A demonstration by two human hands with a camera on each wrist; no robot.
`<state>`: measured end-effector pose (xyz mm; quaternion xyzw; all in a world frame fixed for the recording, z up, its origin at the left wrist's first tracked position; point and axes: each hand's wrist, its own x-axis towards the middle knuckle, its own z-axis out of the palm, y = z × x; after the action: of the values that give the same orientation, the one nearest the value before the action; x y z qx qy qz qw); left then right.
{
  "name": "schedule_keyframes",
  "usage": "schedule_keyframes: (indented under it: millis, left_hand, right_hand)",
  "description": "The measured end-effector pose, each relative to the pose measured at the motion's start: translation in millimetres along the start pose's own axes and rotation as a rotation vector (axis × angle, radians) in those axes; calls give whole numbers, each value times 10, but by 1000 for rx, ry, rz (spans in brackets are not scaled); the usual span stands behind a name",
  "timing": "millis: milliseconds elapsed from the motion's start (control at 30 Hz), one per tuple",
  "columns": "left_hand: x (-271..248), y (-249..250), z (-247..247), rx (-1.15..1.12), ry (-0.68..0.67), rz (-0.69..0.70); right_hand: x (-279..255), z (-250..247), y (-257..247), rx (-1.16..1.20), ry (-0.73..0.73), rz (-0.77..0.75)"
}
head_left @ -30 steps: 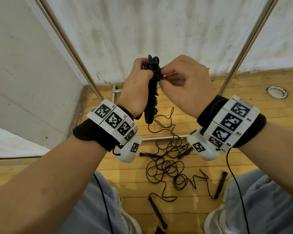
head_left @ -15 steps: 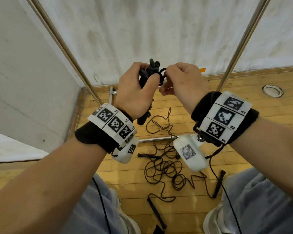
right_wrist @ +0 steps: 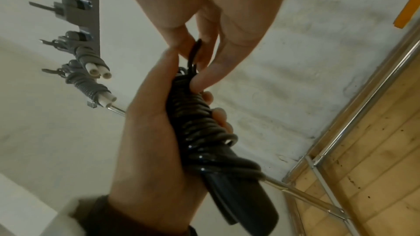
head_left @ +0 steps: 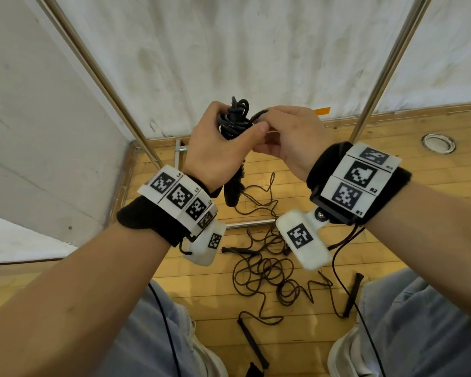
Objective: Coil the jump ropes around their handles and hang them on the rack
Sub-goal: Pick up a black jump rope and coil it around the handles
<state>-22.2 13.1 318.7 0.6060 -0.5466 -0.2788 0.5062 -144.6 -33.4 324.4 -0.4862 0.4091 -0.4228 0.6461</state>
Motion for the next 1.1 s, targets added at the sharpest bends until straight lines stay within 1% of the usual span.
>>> schedule_keyframes:
  millis: [133, 267, 333, 400, 500, 633, 767, 867, 1000, 1100]
  left_hand:
    - [62, -68, 17, 6, 23, -7]
    - [64, -83, 31, -91, 5, -64]
    - [61, -74, 34, -141, 49, -65]
    - [61, -51, 37, -192, 115, -46]
    - [78, 18, 23, -200, 180, -33]
    - [96, 67, 14, -219, 144, -77]
    - [65, 157, 4, -170, 122, -43]
    - [55, 202, 10, -167, 76, -40]
    - [71, 182, 23, -197, 10, -95]
    - [140, 108, -33, -223, 43, -167]
  right_hand:
    - [-34, 29, -10, 63, 24, 1]
    - [-34, 53, -21, 129, 84, 8]
    - [-41, 61, -21, 132, 78, 7]
    - [-61, 80, -32, 108, 28, -6]
    - [-54, 62, -71, 95, -15, 11]
    - [23, -44, -107, 119, 11, 68]
    - [117, -153, -126, 105, 44, 95]
    - [183, -242, -113, 80, 57, 93]
    - [208, -257, -45, 44, 74, 81]
    - [185, -217, -31, 139, 33, 78]
